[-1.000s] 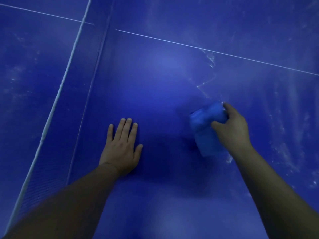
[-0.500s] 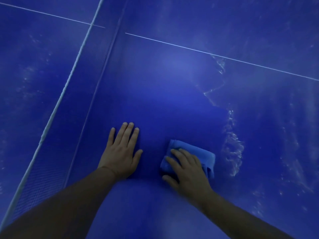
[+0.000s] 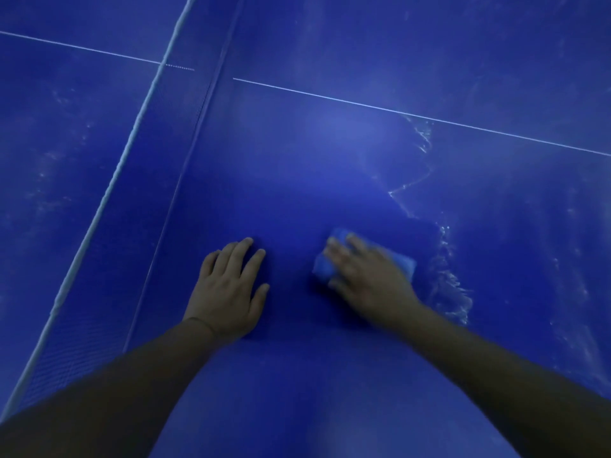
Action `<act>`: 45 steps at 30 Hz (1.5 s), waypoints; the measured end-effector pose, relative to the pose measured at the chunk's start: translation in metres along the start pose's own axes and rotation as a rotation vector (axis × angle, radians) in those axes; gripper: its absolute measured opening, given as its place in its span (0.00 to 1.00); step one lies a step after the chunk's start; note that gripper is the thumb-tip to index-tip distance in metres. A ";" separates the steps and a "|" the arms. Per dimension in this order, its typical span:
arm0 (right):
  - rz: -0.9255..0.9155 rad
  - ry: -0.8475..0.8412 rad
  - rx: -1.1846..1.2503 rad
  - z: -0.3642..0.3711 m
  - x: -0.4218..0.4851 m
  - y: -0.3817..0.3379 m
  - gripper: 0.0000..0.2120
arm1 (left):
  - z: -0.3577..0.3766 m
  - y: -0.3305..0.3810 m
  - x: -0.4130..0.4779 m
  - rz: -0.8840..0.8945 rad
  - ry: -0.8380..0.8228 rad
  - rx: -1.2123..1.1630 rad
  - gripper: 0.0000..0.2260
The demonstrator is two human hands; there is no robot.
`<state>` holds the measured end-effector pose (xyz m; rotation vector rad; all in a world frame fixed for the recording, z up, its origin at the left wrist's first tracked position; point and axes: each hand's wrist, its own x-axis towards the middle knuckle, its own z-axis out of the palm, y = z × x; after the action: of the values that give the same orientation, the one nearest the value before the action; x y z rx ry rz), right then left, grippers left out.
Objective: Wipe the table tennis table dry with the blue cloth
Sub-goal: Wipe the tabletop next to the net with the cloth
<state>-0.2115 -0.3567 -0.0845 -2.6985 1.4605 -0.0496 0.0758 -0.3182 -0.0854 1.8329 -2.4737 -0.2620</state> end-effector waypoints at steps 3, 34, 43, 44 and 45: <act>0.459 0.006 0.090 -0.006 0.029 0.029 0.30 | -0.001 0.001 0.029 -0.041 0.017 -0.028 0.28; 0.208 0.193 0.081 0.020 0.155 0.022 0.23 | 0.002 -0.006 0.162 -0.045 -0.084 0.033 0.34; 0.708 0.234 0.048 0.001 0.199 0.079 0.27 | 0.000 -0.006 0.163 -0.047 -0.108 0.025 0.34; 0.576 0.225 0.046 0.006 0.206 0.058 0.27 | 0.000 -0.006 0.163 -0.048 -0.114 0.035 0.34; 0.475 0.179 0.064 0.009 0.216 0.043 0.27 | 0.001 -0.006 0.162 -0.050 -0.116 0.043 0.34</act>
<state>-0.1283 -0.5609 -0.0985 -2.2766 2.0701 -0.3096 0.0335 -0.4747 -0.0968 1.9517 -2.5303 -0.3284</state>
